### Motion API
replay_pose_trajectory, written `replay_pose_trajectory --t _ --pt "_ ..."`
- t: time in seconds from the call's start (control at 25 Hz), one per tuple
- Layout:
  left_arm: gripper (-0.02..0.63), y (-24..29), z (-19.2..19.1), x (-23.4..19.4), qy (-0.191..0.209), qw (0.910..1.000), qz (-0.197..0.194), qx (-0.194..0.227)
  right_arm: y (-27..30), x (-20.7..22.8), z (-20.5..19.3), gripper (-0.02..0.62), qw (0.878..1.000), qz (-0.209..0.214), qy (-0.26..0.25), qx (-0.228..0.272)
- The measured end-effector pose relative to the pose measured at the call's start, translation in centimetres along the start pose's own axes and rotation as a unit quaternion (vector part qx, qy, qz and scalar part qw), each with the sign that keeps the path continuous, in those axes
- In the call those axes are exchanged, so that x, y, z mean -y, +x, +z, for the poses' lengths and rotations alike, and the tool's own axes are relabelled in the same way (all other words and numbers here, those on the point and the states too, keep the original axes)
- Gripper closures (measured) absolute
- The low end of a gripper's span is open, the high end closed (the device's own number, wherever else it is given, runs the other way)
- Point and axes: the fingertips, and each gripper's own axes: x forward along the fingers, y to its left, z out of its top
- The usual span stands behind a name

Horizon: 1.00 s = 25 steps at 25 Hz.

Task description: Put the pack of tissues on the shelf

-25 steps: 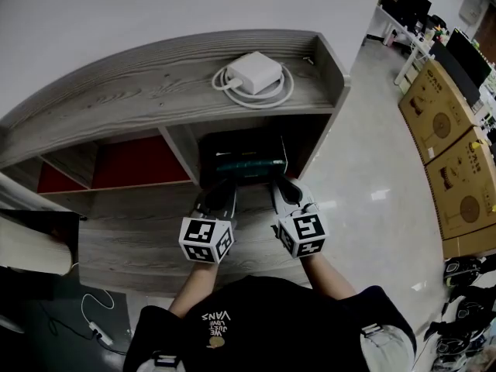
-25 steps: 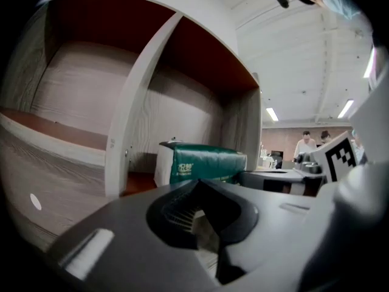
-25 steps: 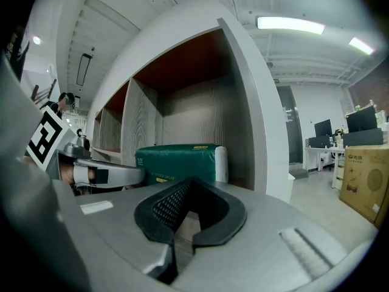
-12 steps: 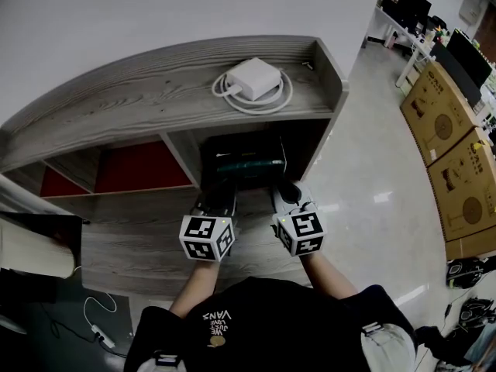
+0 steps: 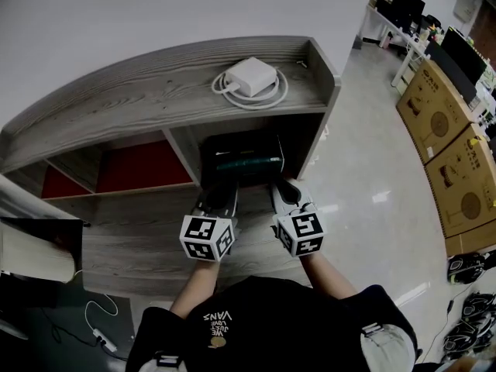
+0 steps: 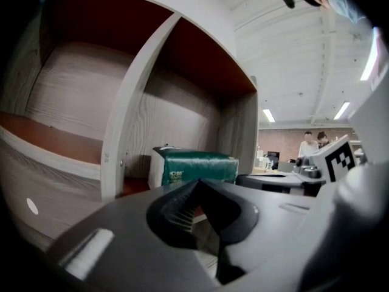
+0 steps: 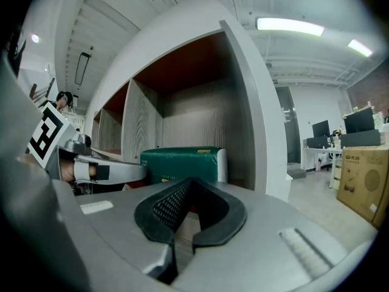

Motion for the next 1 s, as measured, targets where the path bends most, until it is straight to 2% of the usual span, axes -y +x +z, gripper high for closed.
replay_pose_trajectory --t 0.4,1.0 --pt "0.554 -2.3 -0.7 1.6 0.011 0.9989 -0.043 0.012 -2.9 -1.3 -0.2 0.592 1.0 -0.024 0.006 0.007" --pt "0.554 -7.0 -2.0 2.2 0.017 0.9952 -0.097 0.0 -6.7 -5.4 -1.1 0.592 0.997 -0.072 0.026 0.02"
